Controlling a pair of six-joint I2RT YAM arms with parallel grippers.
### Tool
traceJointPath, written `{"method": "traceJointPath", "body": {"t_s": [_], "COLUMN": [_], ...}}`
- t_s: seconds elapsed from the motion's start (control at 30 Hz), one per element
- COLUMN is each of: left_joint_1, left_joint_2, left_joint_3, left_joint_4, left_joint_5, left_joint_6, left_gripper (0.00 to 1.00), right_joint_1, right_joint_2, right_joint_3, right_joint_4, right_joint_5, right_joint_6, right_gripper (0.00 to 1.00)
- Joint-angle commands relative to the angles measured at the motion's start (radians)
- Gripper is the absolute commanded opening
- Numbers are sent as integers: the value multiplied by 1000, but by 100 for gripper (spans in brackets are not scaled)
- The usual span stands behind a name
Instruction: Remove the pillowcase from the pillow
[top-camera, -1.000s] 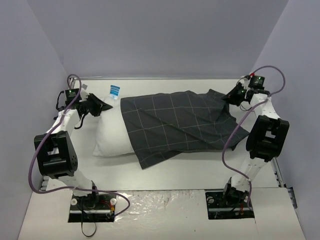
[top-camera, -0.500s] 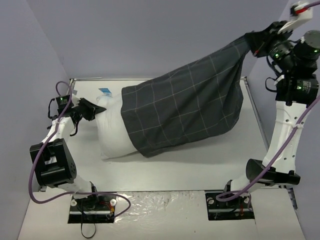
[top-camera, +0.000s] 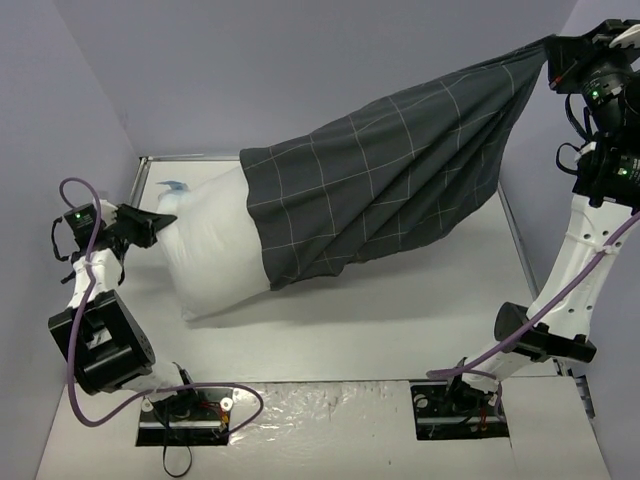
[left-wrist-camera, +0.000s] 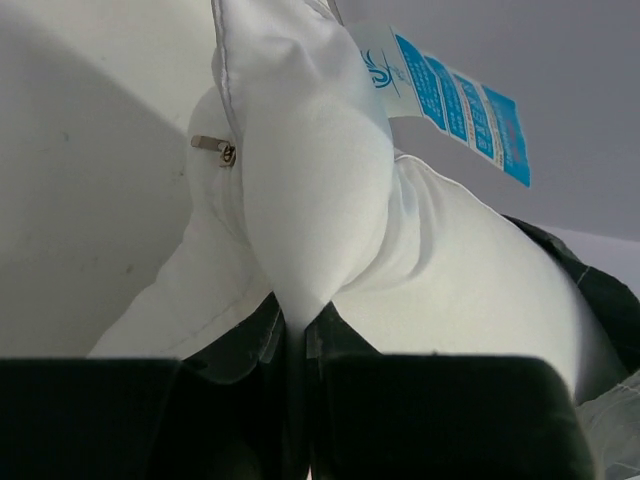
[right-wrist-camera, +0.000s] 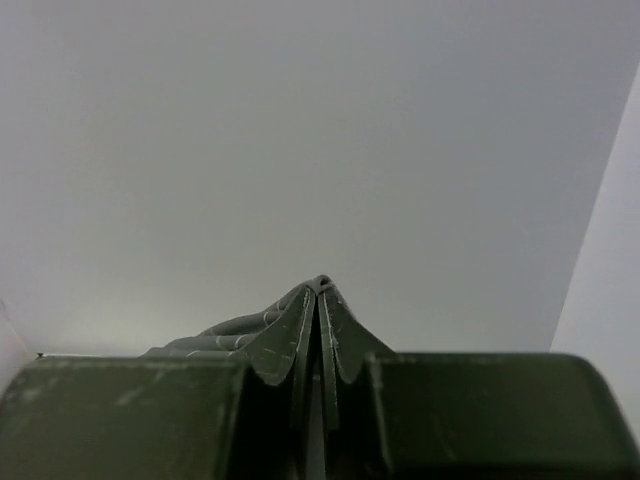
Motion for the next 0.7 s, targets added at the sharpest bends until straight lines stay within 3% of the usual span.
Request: {"method": "traceJointPath", "body": {"t_s": [0.0,0.2,0.33,0.43,0.47,0.5,0.53,0.57,0.6,0.63,0.67], "left_joint_1": [101,124,129,101,90,67,58,41,37,31,26], "left_joint_2": [-19,33,53,73,78,84,85,84,82,79,75], "left_joint_3": [-6,0,2,19,26,31,34,40,40,39,37], "left_joint_4": [24,-49,-56,-39,-46,-54,-57,-68,-68,-68,-69], "left_joint_5": [-46,-54,-59,-36,-33,-31,-30,-27,-26,-26,-23], "left_joint_6": [25,95,114,108,114,125,131,138,138,140,145], "left_gripper": [2,2,2,2,2,2,2,2,2,2,2], "right_joint_1": [-53,-79,-84,3,65,88,106,138,146,151,162], "right_joint_2": [-22,-19,-40,-90,-126,-143,-156,-176,-183,-181,-169], "right_joint_3": [11,-2,-76,-281,-355,-510,-586,-722,-784,-839,-883], "right_joint_4": [202,207,209,196,195,192,187,178,169,158,132], "right_joint_5": [180,218,143,2,-54,-181,-242,-292,-320,-360,-371], "right_joint_6": [-36,-20,36,-5,-86,-130,-169,-227,-229,-262,-275], "right_gripper": [0,0,0,0,0,4,37,59,73,94,100]}}
